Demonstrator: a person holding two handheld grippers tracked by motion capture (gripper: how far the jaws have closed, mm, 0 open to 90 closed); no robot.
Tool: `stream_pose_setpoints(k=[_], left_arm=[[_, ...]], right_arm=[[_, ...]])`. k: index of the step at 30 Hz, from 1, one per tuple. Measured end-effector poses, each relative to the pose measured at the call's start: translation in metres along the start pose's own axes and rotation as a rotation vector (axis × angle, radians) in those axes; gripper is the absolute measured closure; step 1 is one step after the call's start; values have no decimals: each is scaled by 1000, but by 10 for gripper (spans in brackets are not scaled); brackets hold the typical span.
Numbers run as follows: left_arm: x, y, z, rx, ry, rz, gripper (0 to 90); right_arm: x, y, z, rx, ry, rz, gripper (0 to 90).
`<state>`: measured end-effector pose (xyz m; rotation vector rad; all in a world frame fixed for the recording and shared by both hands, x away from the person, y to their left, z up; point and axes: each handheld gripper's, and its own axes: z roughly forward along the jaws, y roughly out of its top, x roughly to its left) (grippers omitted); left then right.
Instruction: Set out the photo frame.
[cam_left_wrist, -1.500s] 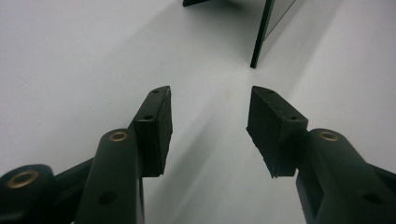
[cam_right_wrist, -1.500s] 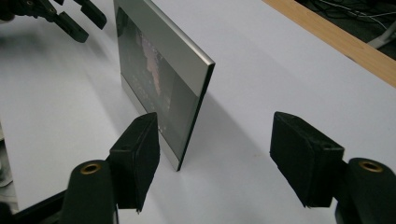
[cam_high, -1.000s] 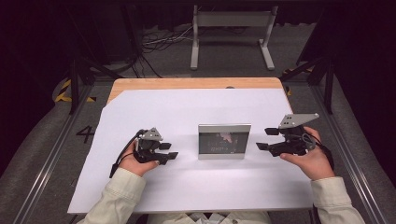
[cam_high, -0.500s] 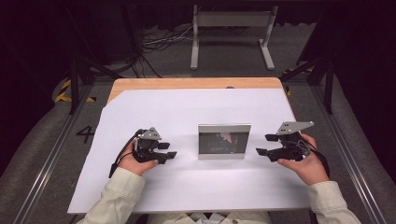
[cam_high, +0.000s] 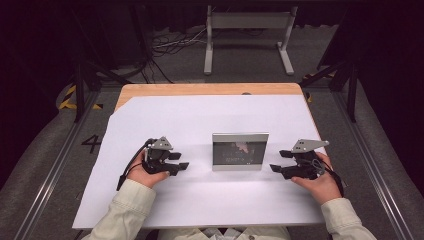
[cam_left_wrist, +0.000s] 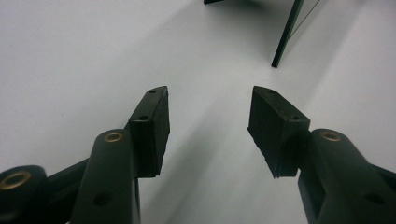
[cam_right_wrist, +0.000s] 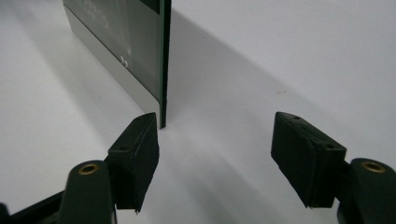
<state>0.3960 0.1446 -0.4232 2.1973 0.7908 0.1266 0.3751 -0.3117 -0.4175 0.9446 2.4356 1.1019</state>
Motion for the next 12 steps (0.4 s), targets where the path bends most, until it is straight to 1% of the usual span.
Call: stream_pose_setpoints(k=[5,12], left_arm=[[1,0,1,3,-1,1,486],[1,0,1,5,2,-1,474]], right_arm=[[-3,-1,-1,-12,-3,19,324],[-4,0,-4,-31,-9,24,316]])
